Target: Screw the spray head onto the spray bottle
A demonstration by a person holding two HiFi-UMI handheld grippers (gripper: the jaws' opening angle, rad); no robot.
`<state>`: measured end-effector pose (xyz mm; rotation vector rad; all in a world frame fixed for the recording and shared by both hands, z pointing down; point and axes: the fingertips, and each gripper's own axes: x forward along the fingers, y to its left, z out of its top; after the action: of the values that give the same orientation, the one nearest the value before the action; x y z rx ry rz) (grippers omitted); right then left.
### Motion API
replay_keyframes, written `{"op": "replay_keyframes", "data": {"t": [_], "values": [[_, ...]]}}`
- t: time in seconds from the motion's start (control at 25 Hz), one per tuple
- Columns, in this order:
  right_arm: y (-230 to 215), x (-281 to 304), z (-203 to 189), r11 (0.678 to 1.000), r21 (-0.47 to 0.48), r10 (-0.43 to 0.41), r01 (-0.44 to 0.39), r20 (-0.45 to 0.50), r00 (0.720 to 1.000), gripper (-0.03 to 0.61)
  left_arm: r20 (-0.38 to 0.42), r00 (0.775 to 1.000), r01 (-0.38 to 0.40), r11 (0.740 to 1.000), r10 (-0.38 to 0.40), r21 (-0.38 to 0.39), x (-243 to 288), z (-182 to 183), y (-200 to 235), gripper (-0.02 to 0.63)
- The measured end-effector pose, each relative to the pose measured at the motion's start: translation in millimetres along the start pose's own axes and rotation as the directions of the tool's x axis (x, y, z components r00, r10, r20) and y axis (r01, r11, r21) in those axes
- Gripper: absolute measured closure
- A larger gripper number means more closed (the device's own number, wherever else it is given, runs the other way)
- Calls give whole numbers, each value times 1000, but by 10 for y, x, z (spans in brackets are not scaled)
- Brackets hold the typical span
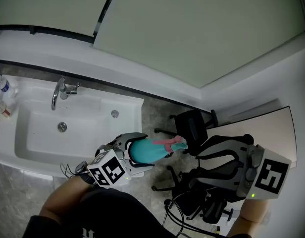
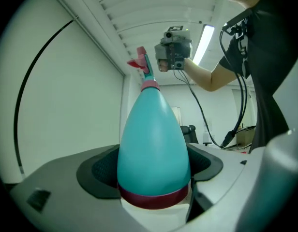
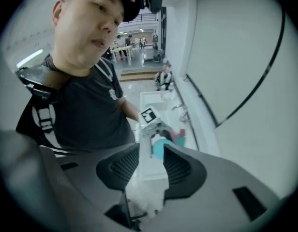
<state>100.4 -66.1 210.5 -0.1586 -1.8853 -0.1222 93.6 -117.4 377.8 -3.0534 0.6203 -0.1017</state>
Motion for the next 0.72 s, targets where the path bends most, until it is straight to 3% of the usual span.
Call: {"op": "replay_keyframes", "data": {"t": [0.08, 0.12, 0.16, 0.28, 0.32, 0.36, 0.4, 0.44, 0.52, 0.56, 0.6, 0.64, 0.72], "values": [[-360, -51, -8, 978, 44, -204, 202, 65, 977, 426, 15, 1000, -9, 1000, 9, 17, -31, 53, 17, 215], [-501, 18, -32, 967, 81, -247, 241, 77, 966, 426, 20, 1000, -20, 999, 19, 29, -41, 85, 24, 215], [-587, 129, -43, 964, 117, -249, 237, 93, 964, 426, 22, 999, -31, 999, 30, 42, -45, 117, 26, 215], [-648, 431, 1, 961, 245, -174, 125, 190, 966, 426, 0, 997, -82, 993, 82, 86, -33, 169, 54, 215], [-666, 486, -1, 944, 318, -165, 90, 217, 962, 435, -25, 992, -120, 986, 123, 112, -39, 153, 102, 215], [-705, 530, -26, 911, 408, -169, 60, 237, 957, 485, -63, 981, -171, 973, 182, 153, -56, 118, 171, 215], [-765, 574, -72, 860, 510, -182, 29, 253, 950, 485, -107, 961, -229, 950, 256, 210, -84, 71, 254, 215], [-836, 620, -130, 788, 616, -198, -10, 268, 943, 485, -152, 930, -286, 917, 336, 278, -121, 20, 343, 215], [-964, 716, -224, 605, 787, -219, -122, 312, 925, 485, -211, 855, -365, 840, 473, 402, -191, -70, 500, 215], [-1001, 761, -244, 520, 834, -219, -185, 340, 915, 485, -226, 832, -378, 816, 506, 437, -212, -108, 543, 215], [-1011, 797, -246, 457, 857, -213, -239, 367, 906, 485, -236, 828, -372, 813, 509, 449, -219, -141, 552, 213], [-993, 823, -237, 420, 864, -202, -280, 389, 899, 485, -244, 836, -353, 823, 491, 446, -214, -164, 535, 213], [-915, 842, -232, 407, 860, -180, -307, 405, 896, 486, -249, 857, -311, 839, 451, 447, -188, -188, 492, 213]]}}
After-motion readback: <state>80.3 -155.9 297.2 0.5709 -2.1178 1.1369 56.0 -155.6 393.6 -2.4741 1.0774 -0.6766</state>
